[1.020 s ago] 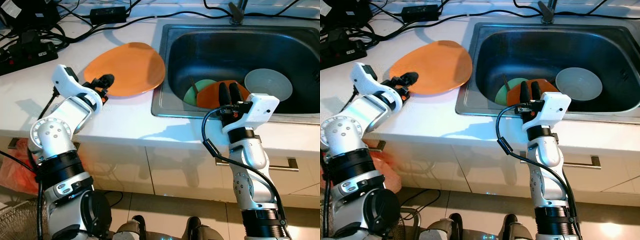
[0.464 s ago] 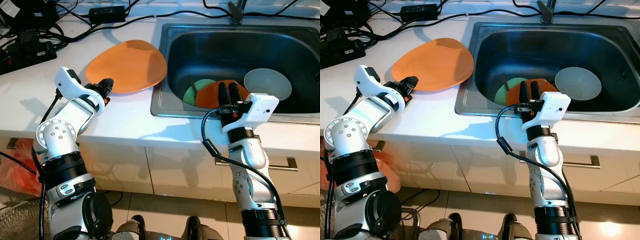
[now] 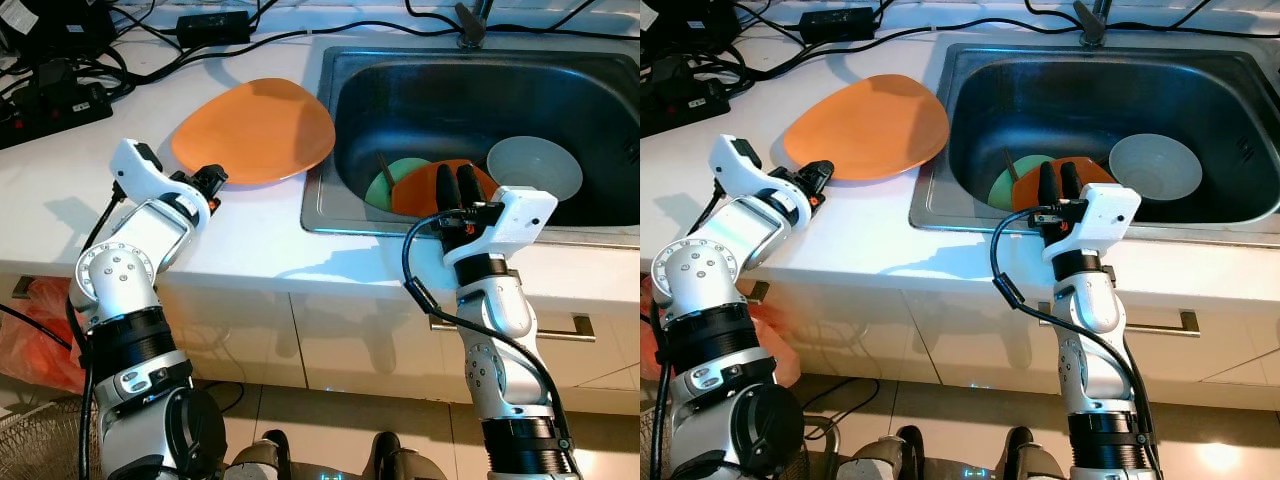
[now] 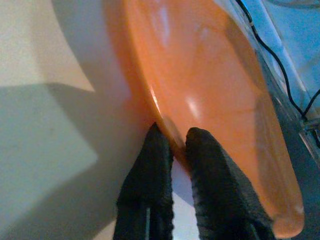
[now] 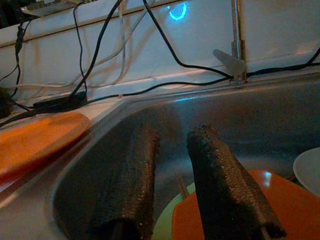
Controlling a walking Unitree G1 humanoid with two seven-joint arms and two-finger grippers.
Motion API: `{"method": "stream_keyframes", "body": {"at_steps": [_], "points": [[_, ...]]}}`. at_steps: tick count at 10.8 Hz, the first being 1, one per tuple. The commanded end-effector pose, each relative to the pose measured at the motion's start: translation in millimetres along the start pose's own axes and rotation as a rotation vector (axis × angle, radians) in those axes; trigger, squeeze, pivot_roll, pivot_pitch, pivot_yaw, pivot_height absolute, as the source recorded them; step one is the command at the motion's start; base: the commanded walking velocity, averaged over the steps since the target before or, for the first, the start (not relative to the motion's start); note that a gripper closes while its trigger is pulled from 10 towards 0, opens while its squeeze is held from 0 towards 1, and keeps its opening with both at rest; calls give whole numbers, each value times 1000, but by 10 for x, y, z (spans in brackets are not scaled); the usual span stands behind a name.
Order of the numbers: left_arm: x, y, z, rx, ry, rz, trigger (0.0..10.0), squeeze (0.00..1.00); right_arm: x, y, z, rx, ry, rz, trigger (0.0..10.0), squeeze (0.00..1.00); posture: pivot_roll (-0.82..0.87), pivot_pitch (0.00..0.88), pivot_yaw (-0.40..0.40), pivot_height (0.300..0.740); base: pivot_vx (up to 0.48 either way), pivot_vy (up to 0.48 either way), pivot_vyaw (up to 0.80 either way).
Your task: Kitchen organization
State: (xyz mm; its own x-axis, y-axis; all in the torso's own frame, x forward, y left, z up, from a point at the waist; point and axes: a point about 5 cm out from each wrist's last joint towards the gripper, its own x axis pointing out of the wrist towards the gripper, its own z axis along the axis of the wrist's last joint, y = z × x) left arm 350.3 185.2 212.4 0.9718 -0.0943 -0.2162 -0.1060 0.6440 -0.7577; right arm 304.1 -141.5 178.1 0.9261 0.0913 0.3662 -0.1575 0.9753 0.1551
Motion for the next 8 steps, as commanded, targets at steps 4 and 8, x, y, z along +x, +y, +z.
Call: {"method": "stream_keyframes", "body": {"at_steps": [4, 8], "points": [[21, 37, -112, 1, 36, 4, 0, 0, -30, -5, -157, -1, 88, -2, 10000, 0, 143, 193, 63, 740, 0, 0, 0], [-96, -369, 100, -66, -146, -318, 10000, 0, -25, -14, -167, -6, 94, 0, 10000, 0, 141, 191, 59, 740, 0, 0, 0]]}}
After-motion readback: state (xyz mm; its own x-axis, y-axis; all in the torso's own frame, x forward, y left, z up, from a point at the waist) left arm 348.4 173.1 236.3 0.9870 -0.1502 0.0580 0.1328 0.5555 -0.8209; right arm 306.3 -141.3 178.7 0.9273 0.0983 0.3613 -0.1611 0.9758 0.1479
